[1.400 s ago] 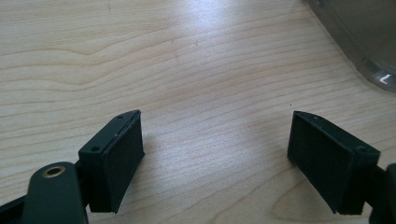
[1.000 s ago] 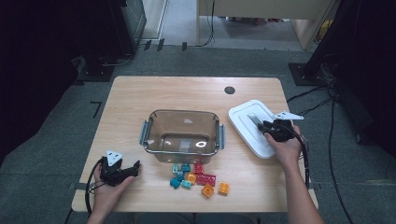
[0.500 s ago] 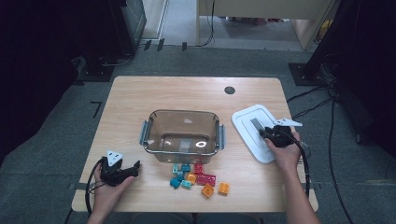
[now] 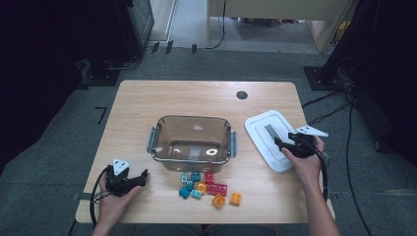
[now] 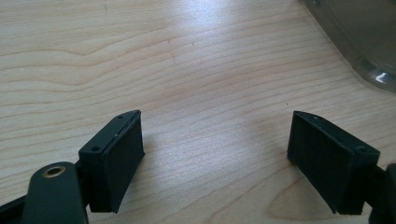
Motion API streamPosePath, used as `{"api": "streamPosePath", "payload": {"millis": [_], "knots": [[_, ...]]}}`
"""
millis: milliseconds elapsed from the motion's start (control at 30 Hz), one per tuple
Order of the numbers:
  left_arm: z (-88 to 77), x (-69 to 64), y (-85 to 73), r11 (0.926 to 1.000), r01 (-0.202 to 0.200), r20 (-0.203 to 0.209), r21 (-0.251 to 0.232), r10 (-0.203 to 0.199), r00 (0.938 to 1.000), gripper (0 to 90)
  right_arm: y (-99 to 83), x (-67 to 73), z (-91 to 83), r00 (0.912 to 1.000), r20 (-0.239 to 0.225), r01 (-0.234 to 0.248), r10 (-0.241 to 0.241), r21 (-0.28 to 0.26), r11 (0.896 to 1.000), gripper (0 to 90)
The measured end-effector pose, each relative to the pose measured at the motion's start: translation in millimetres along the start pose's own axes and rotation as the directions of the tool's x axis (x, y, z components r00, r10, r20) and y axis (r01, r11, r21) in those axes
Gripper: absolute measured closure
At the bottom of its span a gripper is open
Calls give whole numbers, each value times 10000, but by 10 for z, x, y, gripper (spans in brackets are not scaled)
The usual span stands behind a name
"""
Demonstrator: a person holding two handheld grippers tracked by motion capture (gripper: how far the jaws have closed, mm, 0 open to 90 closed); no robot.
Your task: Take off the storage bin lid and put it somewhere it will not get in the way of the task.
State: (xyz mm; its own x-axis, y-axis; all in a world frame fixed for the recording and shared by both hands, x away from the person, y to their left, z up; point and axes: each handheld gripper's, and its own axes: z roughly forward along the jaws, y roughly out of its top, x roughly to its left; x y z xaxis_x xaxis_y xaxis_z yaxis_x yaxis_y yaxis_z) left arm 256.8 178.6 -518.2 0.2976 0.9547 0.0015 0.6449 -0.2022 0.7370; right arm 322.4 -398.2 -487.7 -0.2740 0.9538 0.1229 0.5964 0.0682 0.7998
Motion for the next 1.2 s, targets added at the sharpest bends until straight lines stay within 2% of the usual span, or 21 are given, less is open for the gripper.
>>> {"api": "streamPosePath", "payload": {"millis": [167, 233, 333, 400, 567, 667, 700, 733, 767, 800, 833, 933, 1000, 1067, 1100, 1167, 1200], "knots": [[-2, -3, -2, 10000, -8, 17, -3, 8, 10000, 184, -53, 164, -183, 9992, -366, 145, -141, 116, 9998, 192], [-2, -3, -2, 10000, -7, 18, -4, 7, 10000, 184, -105, 239, -229, 9956, -922, 203, -164, 409, 9990, 139], [-1, -4, -2, 10000, -8, 19, -4, 8, 10000, 184, -205, 391, -298, 9907, -1320, 406, -325, 594, 9974, 140], [-2, -3, -2, 10000, -9, 19, -3, 9, 10000, 184, -282, 500, -350, 9845, -1699, 543, -437, 581, 9968, 140], [-2, -4, -2, 10000, -10, 23, -4, 10, 10000, 184, -452, 827, -445, 9758, -2021, 979, -830, 647, 9931, 142], [-1, -4, -2, 10000, -17, 38, -8, 17, 10000, 184, -553, 1023, -498, 9608, -2572, 1226, -1032, 605, 9906, 143], [-1, -4, -2, 10000, -17, 38, -8, 17, 10000, 184, -553, 1023, -498, 9608, -2572, 1226, -1032, 605, 9906, 143], [-1, -4, -2, 10000, -39, 58, -6, 39, 10000, 184, -641, 1164, -532, 9474, -2996, 1353, -1125, 563, 9892, 151], [-1, -4, -2, 10000, -39, 58, -6, 39, 10000, 184, -641, 1164, -532, 9474, -2996, 1353, -1125, 563, 9892, 151], [-2, -6, -2, 10000, -59, 82, -5, 59, 9999, 184, -717, 1289, -551, 9342, -3303, 1618, -1348, 557, 9852, 168], [-1, -6, -2, 10000, -65, 84, -5, 65, 9999, 184, -743, 1336, -559, 9286, -3420, 1730, -1443, 548, 9834, 175], [-1, -7, -2, 10000, -77, 101, -4, 77, 9999, 184, -825, 1494, -590, 9031, -3896, 2131, -1809, 408, 9762, 212], [-1, -8, -2, 10000, -88, 116, -6, 88, 9999, 184, -858, 1565, -612, 8767, -4318, 2451, -2121, 216, 9693, 242], [-1, -9, -2, 10000, -90, 126, -12, 90, 9999, 184, -888, 1611, -602, 8626, -4442, 2782, -2420, 172, 9604, 279], [-1, -10, -2, 10000, -91, 131, -14, 91, 9999, 184, -905, 1626, -587, 8517, -4587, 2943, -2533, 188, 9555, 298], [-1, -10, -2, 9999, -101, 143, -13, 102, 9998, 184, -943, 1653, -552, 8445, -4531, 3291, -2855, 186, 9441, 352], [-1, -10, -2, 9999, -105, 147, -15, 105, 9998, 184, -959, 1666, -538, 8365, -4588, 3456, -2996, 174, 9382, 365]]}}
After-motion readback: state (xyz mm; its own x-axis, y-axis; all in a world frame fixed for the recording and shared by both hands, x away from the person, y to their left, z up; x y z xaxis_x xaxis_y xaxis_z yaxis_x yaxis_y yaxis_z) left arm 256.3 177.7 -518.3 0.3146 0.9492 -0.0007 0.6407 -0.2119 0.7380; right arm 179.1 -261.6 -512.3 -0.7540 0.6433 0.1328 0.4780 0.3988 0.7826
